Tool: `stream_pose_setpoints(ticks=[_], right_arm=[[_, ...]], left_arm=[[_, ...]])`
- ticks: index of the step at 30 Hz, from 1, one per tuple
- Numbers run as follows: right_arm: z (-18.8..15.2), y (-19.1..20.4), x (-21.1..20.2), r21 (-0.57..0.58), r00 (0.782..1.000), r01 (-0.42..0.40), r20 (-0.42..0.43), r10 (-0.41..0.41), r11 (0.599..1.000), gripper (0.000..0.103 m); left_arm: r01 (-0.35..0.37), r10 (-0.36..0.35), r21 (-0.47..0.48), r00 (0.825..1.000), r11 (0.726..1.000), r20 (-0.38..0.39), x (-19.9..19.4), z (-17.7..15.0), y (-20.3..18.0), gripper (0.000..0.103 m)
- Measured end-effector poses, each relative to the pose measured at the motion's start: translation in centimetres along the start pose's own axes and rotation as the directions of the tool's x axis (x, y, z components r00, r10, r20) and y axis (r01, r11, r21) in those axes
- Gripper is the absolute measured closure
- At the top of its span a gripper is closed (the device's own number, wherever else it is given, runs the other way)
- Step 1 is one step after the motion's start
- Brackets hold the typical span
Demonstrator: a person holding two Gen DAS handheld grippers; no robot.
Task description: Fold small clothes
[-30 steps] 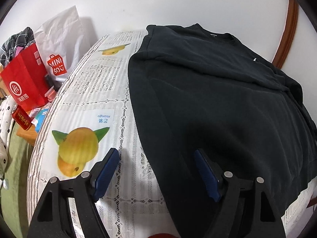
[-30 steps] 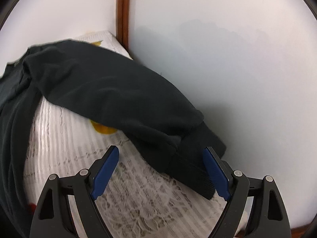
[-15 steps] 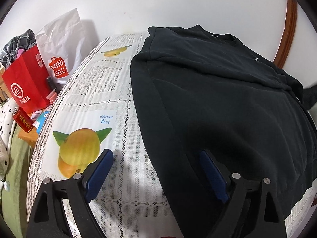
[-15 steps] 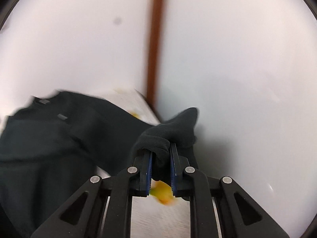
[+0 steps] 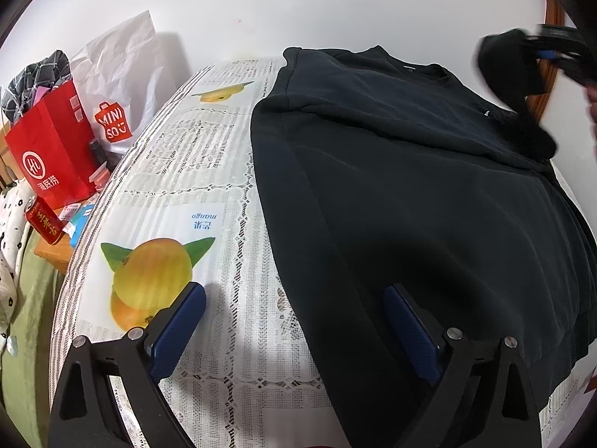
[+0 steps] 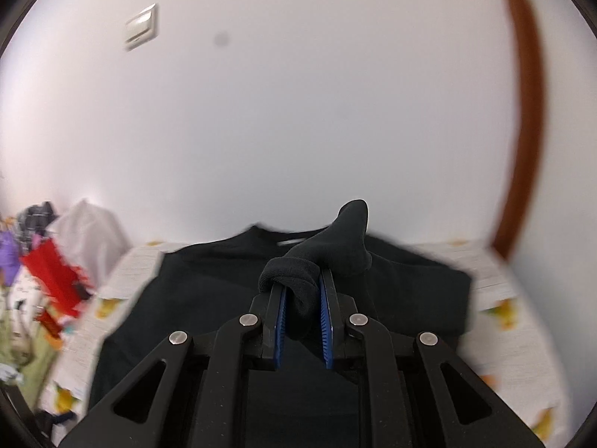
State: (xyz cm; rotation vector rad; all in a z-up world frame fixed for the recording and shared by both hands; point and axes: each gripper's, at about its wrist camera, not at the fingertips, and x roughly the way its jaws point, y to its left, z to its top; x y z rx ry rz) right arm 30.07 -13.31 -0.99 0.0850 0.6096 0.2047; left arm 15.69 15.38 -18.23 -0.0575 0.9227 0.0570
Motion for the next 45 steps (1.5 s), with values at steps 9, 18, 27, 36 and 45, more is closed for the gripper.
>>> stream_pose_setpoints(ticks=[9, 18, 27, 36, 45], right_arm=[[-5.7, -0.9, 7.6, 0.124, 0.948, -0.092, -0.293, 0.125, 0.988, 0.06], [-10.2, -6.7, -1.8, -0.012, 0.988, 0.051, -0.145, -0.052, 0.999, 0.023], [-16.7, -15.2, -6.7, -0.089, 0.937, 0.288, -0.18, -0.3, 0.953, 0.024], [-19.3, -19.5, -6.0, 0.002, 0.918, 0.297, -0.275, -0.285, 0.955, 0.051], [-20.1, -20.5, -5.4, 0.061, 0.926, 0.266, -0.295, -0.237, 0.962, 0.064]], left_arm=[[0.012, -0.012, -0.002, 1.0, 1.0, -0.002, 0.0, 0.0, 0.1, 0.003], [0.002, -0.002, 0.002, 1.0, 1.0, -0.001, -0.1, -0.1, -0.2, 0.002], [-0.087, 0.086, 0.01, 0.996, 0.996, 0.035, -2.2, 0.4, -0.5, 0.004], [-0.021, 0.012, 0.108, 0.996, 0.994, 0.086, -4.0, 6.4, -7.8, 0.004], [0.048, -0.069, 0.203, 0.993, 0.978, 0.098, -0.1, 10.9, -18.0, 0.009]])
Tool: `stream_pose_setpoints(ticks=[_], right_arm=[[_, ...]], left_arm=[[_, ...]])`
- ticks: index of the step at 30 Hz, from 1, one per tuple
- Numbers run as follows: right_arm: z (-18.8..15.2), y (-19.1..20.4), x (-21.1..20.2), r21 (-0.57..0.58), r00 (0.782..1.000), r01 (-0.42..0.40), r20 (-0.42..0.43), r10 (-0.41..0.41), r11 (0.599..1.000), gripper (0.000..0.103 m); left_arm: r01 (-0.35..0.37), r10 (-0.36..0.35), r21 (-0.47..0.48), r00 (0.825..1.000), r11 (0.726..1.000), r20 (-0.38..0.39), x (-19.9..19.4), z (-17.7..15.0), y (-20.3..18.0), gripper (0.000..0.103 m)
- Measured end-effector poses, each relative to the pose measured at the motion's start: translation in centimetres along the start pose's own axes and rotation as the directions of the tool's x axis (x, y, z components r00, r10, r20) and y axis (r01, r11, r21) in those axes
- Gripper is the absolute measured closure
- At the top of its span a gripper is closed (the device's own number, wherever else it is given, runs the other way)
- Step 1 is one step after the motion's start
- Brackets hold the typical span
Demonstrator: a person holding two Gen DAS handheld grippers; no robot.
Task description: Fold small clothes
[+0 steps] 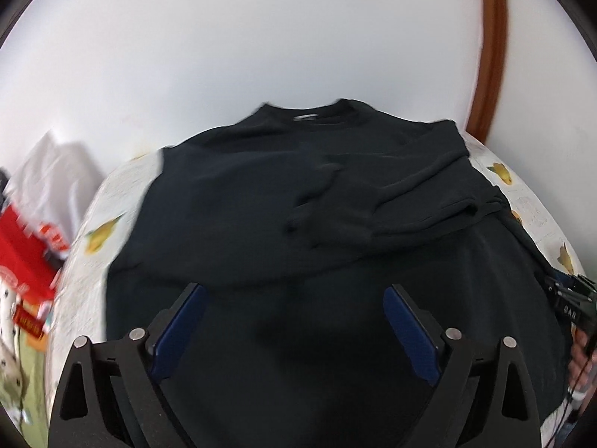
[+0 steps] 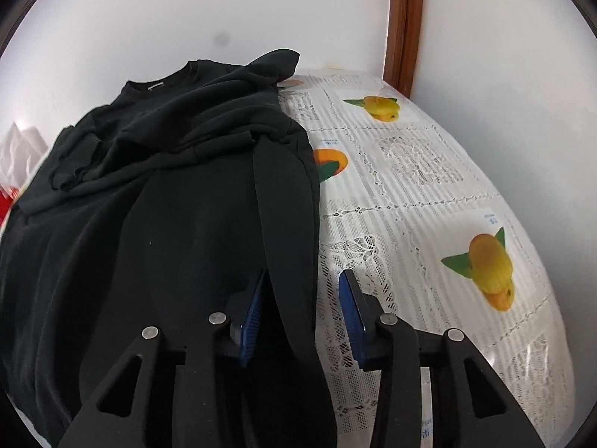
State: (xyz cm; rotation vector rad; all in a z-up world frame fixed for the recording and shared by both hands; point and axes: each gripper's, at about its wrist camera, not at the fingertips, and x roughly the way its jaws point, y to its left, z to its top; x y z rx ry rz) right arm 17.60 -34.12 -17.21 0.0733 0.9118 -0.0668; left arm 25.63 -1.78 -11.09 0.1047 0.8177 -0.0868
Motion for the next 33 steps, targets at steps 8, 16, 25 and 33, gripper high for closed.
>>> stream_pose_setpoints(ticks=[8, 16, 25, 33], right_arm=[[0.0, 0.3, 0.1, -0.006, 1.0, 0.014, 0.004, -0.014, 1.0, 0.063], [-0.1, 0.7, 0.1, -0.019, 0.999, 0.051, 0.01, -0.051, 0.998, 0.06], [-0.1, 0.7, 0.0, -0.012, 0.998, 0.058, 0.009, -0.058, 0.998, 0.058], [0.0, 0.3, 0.1, -0.001, 0.999, 0.05, 0.005, -0.05, 0.999, 0.055]], left_arm=[[-0.016, 0.014, 0.142, 1.0, 0.99, 0.011, 5.4, 3.8, -6.6, 0.021], [-0.098, 0.102, 0.224, 0.995, 0.97, -0.008, 10.9, 4.6, -8.5, 0.022], [-0.079, 0.082, 0.19, 0.997, 0.979, -0.006, 11.6, 5.5, -7.4, 0.078], [-0.025, 0.024, 0.009, 0.997, 1.0, 0.071, 5.9, 7.7, 1.3, 0.091]])
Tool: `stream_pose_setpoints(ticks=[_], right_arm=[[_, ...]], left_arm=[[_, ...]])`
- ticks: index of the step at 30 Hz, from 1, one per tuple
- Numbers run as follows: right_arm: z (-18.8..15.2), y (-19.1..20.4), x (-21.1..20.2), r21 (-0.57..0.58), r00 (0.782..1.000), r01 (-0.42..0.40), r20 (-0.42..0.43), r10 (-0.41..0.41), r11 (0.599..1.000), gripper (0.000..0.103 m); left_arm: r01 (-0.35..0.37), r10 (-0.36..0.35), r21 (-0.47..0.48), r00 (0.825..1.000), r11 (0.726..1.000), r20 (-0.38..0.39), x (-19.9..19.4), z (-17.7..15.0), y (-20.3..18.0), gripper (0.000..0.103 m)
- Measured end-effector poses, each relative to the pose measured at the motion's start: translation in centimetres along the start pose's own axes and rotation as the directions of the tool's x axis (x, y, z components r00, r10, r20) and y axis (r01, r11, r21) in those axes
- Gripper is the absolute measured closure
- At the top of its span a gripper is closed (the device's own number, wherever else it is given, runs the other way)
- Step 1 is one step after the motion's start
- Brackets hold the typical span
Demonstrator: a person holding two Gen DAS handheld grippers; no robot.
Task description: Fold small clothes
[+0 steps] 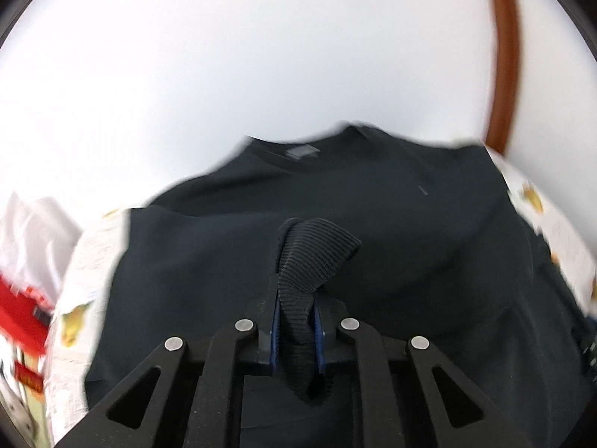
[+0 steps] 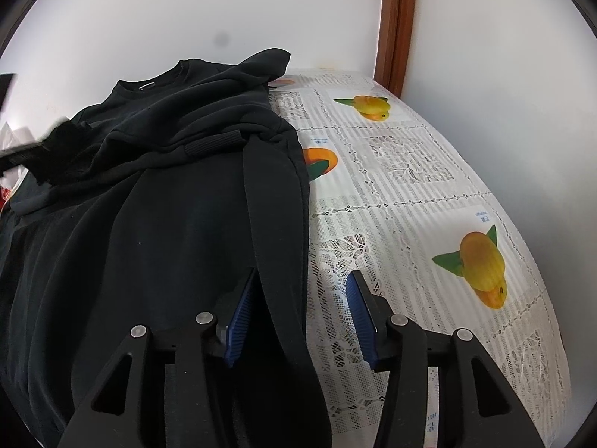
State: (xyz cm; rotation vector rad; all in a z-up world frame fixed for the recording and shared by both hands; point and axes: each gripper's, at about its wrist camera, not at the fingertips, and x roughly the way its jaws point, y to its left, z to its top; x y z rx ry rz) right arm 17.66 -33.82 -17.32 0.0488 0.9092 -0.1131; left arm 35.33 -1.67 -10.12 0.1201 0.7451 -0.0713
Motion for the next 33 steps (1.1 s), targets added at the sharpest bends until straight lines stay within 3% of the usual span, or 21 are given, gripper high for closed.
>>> stream_pose_setpoints(ticks=[5, 10, 19, 22, 26, 31, 33], right_arm=[[0.0, 0.1, 0.0, -0.003, 1.0, 0.009, 0.0, -0.009, 1.0, 0.052], [0.0, 0.0, 0.0, -0.001, 1.0, 0.007, -0.001, -0.007, 1.0, 0.052], [0.1, -0.1, 0.1, -0.003, 1.0, 0.015, -0.001, -0.015, 1.0, 0.05], [0.1, 0.0, 0.0, -0.002, 1.0, 0.016, -0.002, -0.016, 1.0, 0.049], [0.1, -0.1, 0.0, -0.004, 1.0, 0.017, -0.002, -0.017, 1.0, 0.049], [0.1, -0.3, 0.0, 0.002, 1.0, 0.013, -0.005, -0.013, 1.0, 0.047], [0.1, -0.5, -0.1, 0.009, 1.0, 0.005, -0.006, -0.005, 1.0, 0.047]], left_arm=[[0.059, -0.056, -0.176, 0.998, 0.983, 0.023, -1.7, 0.7, 7.7, 0.093], [0.079, -0.066, -0.256, 0.996, 0.963, 0.057, -3.2, 0.5, 11.9, 0.093], [0.036, -0.071, -0.304, 0.992, 0.952, -0.105, 0.6, -4.1, 13.7, 0.09], [-0.028, -0.019, -0.309, 0.989, 0.951, -0.149, 1.7, -5.2, 13.9, 0.084], [-0.081, 0.038, -0.299, 0.989, 0.951, -0.146, 0.9, -5.8, 14.4, 0.068], [-0.101, 0.07, -0.258, 0.989, 0.961, -0.127, -1.5, -6.8, 14.6, 0.068], [-0.111, 0.086, -0.248, 0.99, 0.962, -0.11, -2.6, -7.4, 14.5, 0.062]])
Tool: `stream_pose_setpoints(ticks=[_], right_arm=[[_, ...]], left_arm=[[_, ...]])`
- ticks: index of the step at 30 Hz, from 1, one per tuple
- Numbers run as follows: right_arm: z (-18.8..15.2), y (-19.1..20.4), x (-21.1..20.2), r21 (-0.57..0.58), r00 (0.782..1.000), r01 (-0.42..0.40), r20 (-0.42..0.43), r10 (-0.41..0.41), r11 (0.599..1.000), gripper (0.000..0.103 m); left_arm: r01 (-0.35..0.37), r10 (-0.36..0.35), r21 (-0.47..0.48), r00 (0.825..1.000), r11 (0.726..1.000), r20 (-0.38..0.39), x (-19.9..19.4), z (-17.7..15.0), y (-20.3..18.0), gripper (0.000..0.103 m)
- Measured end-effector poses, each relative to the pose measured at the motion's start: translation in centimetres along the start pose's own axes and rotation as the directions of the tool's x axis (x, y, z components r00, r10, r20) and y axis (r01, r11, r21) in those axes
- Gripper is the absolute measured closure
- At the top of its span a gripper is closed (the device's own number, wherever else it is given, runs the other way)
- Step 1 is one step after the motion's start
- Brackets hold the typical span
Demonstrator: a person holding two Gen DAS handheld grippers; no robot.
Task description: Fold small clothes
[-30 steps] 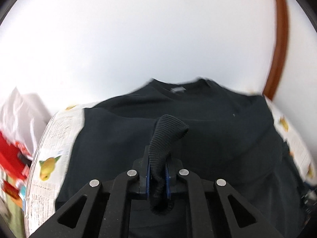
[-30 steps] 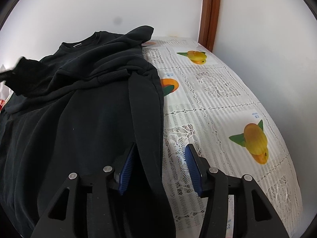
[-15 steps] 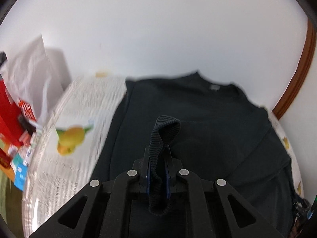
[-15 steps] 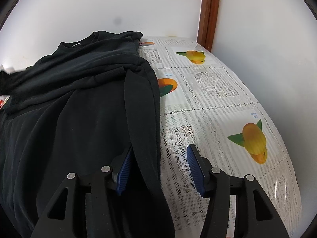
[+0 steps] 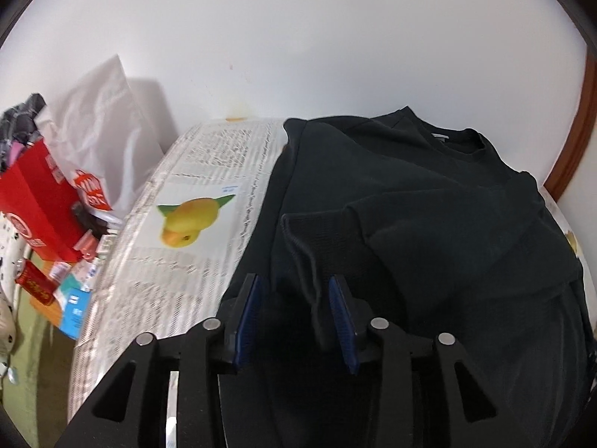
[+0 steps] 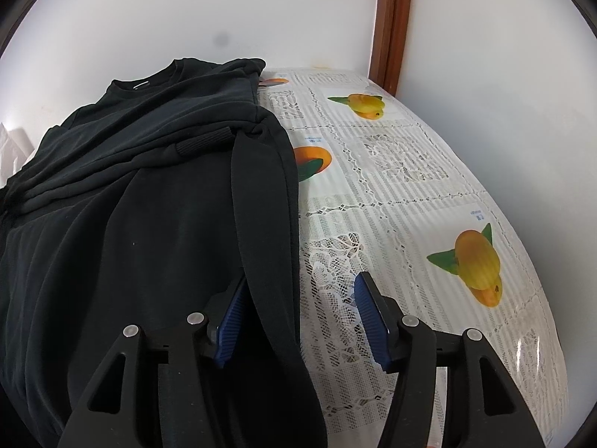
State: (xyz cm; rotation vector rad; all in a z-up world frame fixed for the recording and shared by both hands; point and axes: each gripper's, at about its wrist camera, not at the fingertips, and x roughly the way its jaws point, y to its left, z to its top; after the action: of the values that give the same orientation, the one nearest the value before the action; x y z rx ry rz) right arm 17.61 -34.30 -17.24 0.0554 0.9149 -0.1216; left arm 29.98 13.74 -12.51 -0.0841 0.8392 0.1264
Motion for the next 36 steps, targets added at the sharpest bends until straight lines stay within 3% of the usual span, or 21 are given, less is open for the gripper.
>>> stream_pose_setpoints(ticks=[2, 6, 10, 14, 16, 20, 22, 25, 28, 33, 36], right_arm=[[-0.1, 0.0, -0.1, -0.003, 1.0, -0.004, 0.001, 0.004, 1.0, 0.047], [-0.2, -0.1, -0.2, 0.001, 1.0, -0.02, 0.004, 0.02, 1.0, 0.046], [-0.4, -0.2, -0.5, 0.003, 1.0, -0.019, -0.002, 0.019, 1.0, 0.045], [-0.9, 0.1, -2.1, -0.041, 1.0, 0.019, 0.021, -0.018, 0.999, 0.043], [-1.5, 0.1, -3.2, -0.034, 0.998, 0.041, 0.048, -0.039, 0.999, 0.036], [-2.8, -0.1, -4.7, -0.047, 0.994, 0.075, 0.08, -0.071, 0.996, 0.036], [-3.6, -0.4, -4.8, -0.052, 0.997, 0.062, 0.056, -0.059, 0.997, 0.036], [-4.9, -1.4, -4.8, 0.009, 1.0, -0.031, 0.004, 0.031, 0.999, 0.036], [-5.7, -1.9, -5.2, 0.043, 0.998, -0.062, 0.008, 0.062, 0.997, 0.036], [-6.8, -0.2, -5.8, -0.011, 0.997, -0.082, 0.007, 0.082, 0.997, 0.037], [-7.0, 1.2, -5.9, -0.066, 0.998, -0.062, 0.025, 0.063, 0.996, 0.049]], left_arm=[[-0.013, 0.013, 0.016, 1.0, 1.0, 0.014, -1.3, -1.0, 0.0, 0.053], [-0.045, 0.041, 0.065, 0.998, 0.997, 0.05, -3.9, -2.9, -0.4, 0.051], [-0.021, 0.018, 0.064, 0.999, 0.998, 0.043, -5.9, -5.0, -0.3, 0.043], [0.006, -0.008, 0.062, 1.0, 0.998, 0.019, -7.3, -7.4, 0.4, 0.042], [0.032, -0.032, 0.059, 0.999, 0.998, -0.005, -7.6, -8.8, 0.9, 0.042], [0.074, -0.072, 0.03, 0.996, 0.997, -0.056, -8.0, -11.4, 1.9, 0.042], [0.094, -0.092, 0.017, 0.993, 0.995, -0.071, -8.1, -12.4, 2.3, 0.042], [0.128, -0.127, 0.011, 0.988, 0.992, -0.087, -8.4, -13.7, 2.3, 0.042], [0.174, -0.172, 0.007, 0.978, 0.985, -0.116, -8.5, -14.9, 2.0, 0.042], [0.133, -0.13, 0.017, 0.986, 0.991, -0.106, -8.9, -16.4, 0.8, 0.042], [0.063, -0.06, 0.042, 0.996, 0.997, -0.068, -9.0, -17.1, -0.4, 0.042]])
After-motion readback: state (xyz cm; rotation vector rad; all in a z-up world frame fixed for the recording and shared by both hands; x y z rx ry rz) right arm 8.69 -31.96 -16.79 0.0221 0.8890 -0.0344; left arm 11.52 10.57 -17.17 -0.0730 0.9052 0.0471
